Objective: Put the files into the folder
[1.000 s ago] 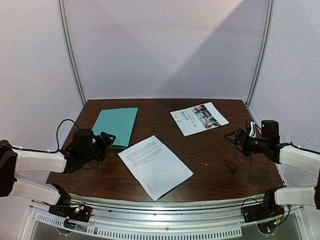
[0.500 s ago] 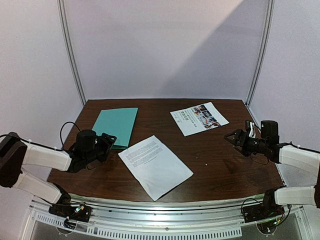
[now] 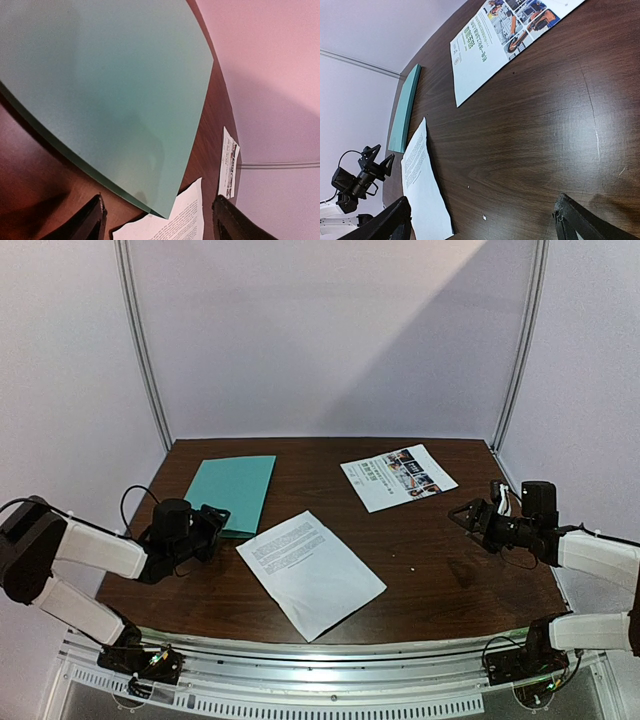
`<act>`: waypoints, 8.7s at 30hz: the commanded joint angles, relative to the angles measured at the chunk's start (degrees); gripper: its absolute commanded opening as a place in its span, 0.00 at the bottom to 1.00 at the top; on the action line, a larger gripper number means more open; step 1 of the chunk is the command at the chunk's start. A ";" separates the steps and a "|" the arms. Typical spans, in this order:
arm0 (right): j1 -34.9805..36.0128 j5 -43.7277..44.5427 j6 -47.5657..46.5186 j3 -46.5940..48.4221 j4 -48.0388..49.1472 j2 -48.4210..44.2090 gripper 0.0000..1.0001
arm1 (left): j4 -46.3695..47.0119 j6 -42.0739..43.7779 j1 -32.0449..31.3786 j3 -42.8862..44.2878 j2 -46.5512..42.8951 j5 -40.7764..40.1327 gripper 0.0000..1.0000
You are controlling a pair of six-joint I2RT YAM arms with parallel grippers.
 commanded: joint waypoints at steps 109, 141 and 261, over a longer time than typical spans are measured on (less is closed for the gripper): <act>-0.29 1.04 -4.71 1.08 -9.79 -1.93 0.99 | -75.23 57.66 -33.12 79.58 43.82 -24.24 0.73; 6.46 -0.90 -0.89 -1.51 -6.26 0.82 0.99 | -86.20 40.95 -36.47 59.73 28.51 -10.34 0.80; 17.61 2.03 11.12 6.03 12.51 18.91 0.93 | -83.75 30.54 -22.87 42.23 -19.66 -9.31 0.00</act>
